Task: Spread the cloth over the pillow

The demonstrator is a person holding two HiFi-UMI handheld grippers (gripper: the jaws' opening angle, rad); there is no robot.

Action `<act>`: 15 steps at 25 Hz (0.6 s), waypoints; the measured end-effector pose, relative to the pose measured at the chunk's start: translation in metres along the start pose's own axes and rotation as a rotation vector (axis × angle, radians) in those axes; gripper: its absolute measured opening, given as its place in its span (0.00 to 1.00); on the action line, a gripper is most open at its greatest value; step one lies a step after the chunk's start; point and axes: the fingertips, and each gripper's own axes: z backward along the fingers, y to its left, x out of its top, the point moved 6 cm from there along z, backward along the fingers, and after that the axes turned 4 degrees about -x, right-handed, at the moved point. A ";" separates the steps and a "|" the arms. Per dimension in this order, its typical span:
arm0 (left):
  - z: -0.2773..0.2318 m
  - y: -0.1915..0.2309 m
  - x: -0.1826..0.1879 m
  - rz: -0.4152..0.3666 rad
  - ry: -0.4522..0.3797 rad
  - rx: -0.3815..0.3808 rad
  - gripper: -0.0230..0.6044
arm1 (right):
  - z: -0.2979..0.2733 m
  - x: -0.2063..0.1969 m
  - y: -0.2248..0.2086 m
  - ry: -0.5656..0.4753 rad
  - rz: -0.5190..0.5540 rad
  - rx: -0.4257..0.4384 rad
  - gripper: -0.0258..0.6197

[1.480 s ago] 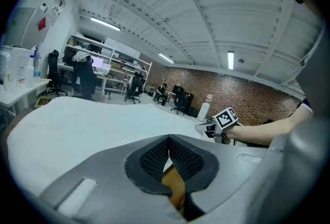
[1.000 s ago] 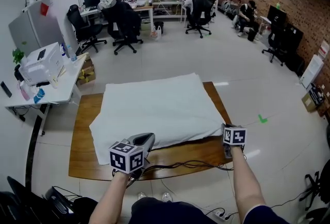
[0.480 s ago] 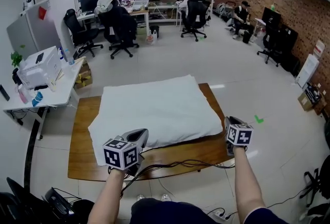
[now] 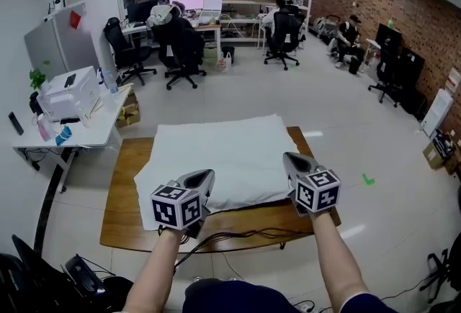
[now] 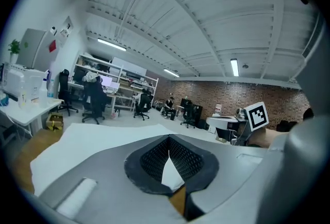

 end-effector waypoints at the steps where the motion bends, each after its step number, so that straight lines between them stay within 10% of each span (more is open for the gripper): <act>1: 0.001 -0.001 0.002 -0.004 -0.005 0.001 0.04 | -0.003 0.007 0.013 -0.019 0.006 0.037 0.04; 15: 0.007 -0.002 0.025 -0.055 -0.037 0.036 0.04 | -0.019 0.039 0.119 -0.095 0.011 0.326 0.04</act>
